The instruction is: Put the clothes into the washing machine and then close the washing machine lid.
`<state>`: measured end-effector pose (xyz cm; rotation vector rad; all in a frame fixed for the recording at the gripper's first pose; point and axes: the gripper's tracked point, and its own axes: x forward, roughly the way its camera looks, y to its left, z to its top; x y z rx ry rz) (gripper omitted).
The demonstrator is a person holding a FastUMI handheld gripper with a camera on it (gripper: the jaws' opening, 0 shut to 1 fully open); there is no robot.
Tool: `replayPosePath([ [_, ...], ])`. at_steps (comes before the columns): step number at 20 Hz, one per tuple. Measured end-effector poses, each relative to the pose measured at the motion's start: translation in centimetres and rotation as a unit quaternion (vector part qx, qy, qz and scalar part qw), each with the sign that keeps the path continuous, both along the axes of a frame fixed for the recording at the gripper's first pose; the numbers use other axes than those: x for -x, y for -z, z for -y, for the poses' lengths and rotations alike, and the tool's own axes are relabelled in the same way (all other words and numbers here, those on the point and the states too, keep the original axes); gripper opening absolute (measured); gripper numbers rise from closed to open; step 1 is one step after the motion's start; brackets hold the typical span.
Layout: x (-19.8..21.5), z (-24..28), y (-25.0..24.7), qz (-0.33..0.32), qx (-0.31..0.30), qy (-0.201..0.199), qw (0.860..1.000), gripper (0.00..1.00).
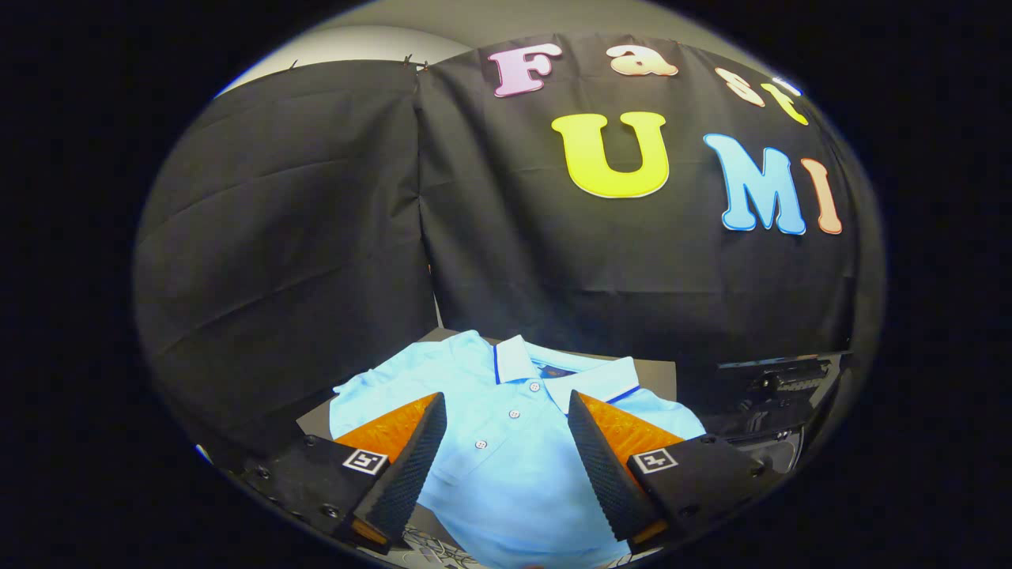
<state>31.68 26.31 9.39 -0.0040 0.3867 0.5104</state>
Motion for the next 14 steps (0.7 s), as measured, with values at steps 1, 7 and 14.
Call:
replayPosePath([
  [1, -0.4, -0.4, 0.3, -0.010, 0.005, -0.004, 1.000, 0.97],
  [7, -1.6, -2.0, 3.1, -0.053, 0.047, -0.022, 0.997, 0.98],
  [14, -2.0, -2.5, 6.0, -0.118, 0.068, -0.028, 0.990, 0.98],
])
